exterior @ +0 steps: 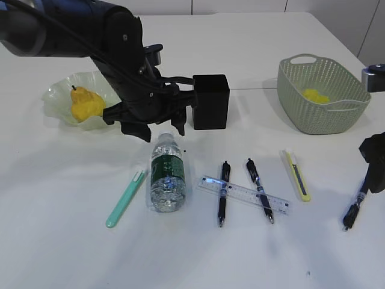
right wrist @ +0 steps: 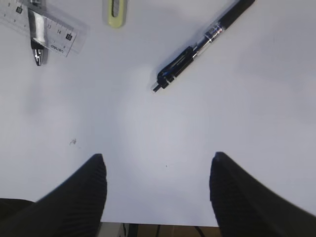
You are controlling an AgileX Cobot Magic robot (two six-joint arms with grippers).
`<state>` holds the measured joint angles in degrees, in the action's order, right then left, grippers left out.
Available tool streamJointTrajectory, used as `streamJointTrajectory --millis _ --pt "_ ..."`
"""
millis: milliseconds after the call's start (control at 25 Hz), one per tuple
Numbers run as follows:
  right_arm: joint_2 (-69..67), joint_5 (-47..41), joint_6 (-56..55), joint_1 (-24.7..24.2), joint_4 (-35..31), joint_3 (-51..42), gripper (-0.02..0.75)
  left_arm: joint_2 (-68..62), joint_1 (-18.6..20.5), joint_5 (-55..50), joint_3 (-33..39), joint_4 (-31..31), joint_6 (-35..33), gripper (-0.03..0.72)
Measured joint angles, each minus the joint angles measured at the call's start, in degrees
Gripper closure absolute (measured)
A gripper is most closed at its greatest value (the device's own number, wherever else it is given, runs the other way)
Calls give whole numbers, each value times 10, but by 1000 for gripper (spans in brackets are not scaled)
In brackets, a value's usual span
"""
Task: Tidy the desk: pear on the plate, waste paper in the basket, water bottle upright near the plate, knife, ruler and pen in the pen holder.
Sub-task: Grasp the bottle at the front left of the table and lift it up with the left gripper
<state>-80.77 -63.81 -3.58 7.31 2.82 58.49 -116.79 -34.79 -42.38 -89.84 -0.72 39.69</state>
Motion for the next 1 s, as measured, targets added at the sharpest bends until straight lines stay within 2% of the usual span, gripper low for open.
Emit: streamJointTrajectory --millis 200,480,760,1000 --pt "0 3 0 0 0 0 255 -26 0 -1 -12 -21 38 91" --pt "0 7 0 0 0 0 255 -60 0 -26 -59 -49 131 73" --pt "0 11 0 0 0 0 255 -113 0 -77 -130 -49 144 74" --pt "0 14 0 0 0 0 255 -117 0 -91 -138 -49 119 83"
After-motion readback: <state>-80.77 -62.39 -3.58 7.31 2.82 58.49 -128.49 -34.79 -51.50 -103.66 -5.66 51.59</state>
